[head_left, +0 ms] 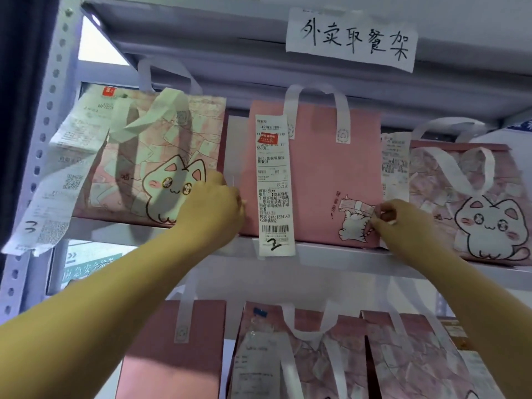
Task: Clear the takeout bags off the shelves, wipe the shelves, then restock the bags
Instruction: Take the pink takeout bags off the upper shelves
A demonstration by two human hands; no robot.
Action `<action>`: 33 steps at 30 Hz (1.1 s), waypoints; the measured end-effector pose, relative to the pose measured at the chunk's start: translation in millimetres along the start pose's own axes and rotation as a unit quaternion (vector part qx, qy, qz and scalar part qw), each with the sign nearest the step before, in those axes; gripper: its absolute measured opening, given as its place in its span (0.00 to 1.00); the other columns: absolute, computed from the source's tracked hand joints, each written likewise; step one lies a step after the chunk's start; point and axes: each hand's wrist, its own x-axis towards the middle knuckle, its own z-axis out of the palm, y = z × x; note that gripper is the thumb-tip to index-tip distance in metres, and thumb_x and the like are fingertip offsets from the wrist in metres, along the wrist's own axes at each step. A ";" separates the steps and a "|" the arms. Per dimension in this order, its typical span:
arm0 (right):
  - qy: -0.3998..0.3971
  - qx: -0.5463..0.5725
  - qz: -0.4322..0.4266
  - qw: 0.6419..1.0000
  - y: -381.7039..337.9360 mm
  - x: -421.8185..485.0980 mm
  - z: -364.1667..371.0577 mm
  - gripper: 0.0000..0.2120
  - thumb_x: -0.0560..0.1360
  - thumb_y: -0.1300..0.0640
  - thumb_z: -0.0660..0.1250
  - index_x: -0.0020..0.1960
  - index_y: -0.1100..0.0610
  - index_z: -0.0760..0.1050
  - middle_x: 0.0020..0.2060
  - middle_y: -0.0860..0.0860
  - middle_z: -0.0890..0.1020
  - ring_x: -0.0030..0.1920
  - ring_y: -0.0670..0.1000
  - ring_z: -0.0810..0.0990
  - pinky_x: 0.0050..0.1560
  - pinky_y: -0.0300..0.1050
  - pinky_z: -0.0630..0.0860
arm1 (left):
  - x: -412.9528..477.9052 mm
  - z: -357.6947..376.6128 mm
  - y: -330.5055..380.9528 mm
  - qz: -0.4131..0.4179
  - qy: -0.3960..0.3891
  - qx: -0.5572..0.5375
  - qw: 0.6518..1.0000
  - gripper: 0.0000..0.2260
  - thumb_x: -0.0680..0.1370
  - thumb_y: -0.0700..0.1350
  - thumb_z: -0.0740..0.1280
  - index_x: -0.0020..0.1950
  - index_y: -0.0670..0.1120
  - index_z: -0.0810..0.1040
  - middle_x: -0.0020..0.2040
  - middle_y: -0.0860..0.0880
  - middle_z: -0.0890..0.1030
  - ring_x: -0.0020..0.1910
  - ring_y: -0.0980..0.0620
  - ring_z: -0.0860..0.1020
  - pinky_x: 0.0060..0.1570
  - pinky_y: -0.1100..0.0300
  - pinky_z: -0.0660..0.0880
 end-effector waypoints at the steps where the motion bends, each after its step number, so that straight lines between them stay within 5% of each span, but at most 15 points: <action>1: 0.004 0.009 -0.002 1.000 2.3 0.1 -0.6 0.09 0.76 0.57 0.65 0.56 0.58 0.74 0.44 0.50 0.76 0.44 0.52 0.73 0.46 0.43 0.67 | -0.2 0.3 0.6 -0.003 0.010 -0.024 1.000 0.14 0.79 0.48 0.59 0.54 0.41 0.80 0.53 0.41 0.72 0.51 0.39 0.72 0.49 0.51 0.69; 9: 0.046 0.065 -0.041 0.996 4.9 -6.4 -2.3 0.09 0.75 0.57 0.67 0.54 0.57 0.76 0.41 0.49 0.77 0.41 0.52 0.75 0.46 0.47 0.73 | -6.0 1.6 -4.2 -0.033 0.048 -0.076 0.995 0.12 0.78 0.47 0.63 0.53 0.41 0.80 0.51 0.43 0.74 0.50 0.42 0.73 0.46 0.55 0.68; 15: 0.040 0.078 -0.078 0.993 5.6 -7.3 -2.7 0.09 0.75 0.56 0.68 0.54 0.56 0.75 0.40 0.47 0.77 0.37 0.45 0.74 0.44 0.44 0.71 | -7.6 2.6 -6.5 -0.060 0.041 -0.060 0.996 0.13 0.78 0.48 0.62 0.56 0.42 0.79 0.54 0.42 0.74 0.55 0.41 0.73 0.53 0.47 0.72; 23: 0.077 0.050 -0.120 0.989 18.5 -10.5 -9.4 0.10 0.74 0.53 0.68 0.53 0.57 0.76 0.40 0.47 0.79 0.36 0.46 0.76 0.39 0.40 0.69 | -13.7 -6.2 -0.8 -0.078 0.103 -0.094 0.987 0.08 0.76 0.48 0.65 0.53 0.47 0.77 0.50 0.47 0.73 0.47 0.46 0.74 0.43 0.55 0.68; 28: 0.128 0.008 -0.178 0.976 18.4 -23.8 -23.9 0.04 0.74 0.58 0.68 0.47 0.58 0.78 0.37 0.48 0.80 0.34 0.46 0.76 0.34 0.31 0.67 | -12.5 -18.2 23.0 0.014 0.154 -0.126 0.980 0.08 0.76 0.46 0.66 0.52 0.45 0.76 0.45 0.50 0.71 0.41 0.51 0.71 0.41 0.59 0.66; 33: 0.114 -0.034 -0.146 0.982 29.9 -33.2 -41.7 0.04 0.75 0.55 0.67 0.46 0.55 0.77 0.37 0.46 0.79 0.36 0.48 0.77 0.37 0.42 0.72 | -12.4 -12.4 55.7 0.117 0.139 -0.166 0.969 0.06 0.75 0.45 0.68 0.49 0.44 0.78 0.43 0.51 0.73 0.38 0.53 0.71 0.39 0.60 0.69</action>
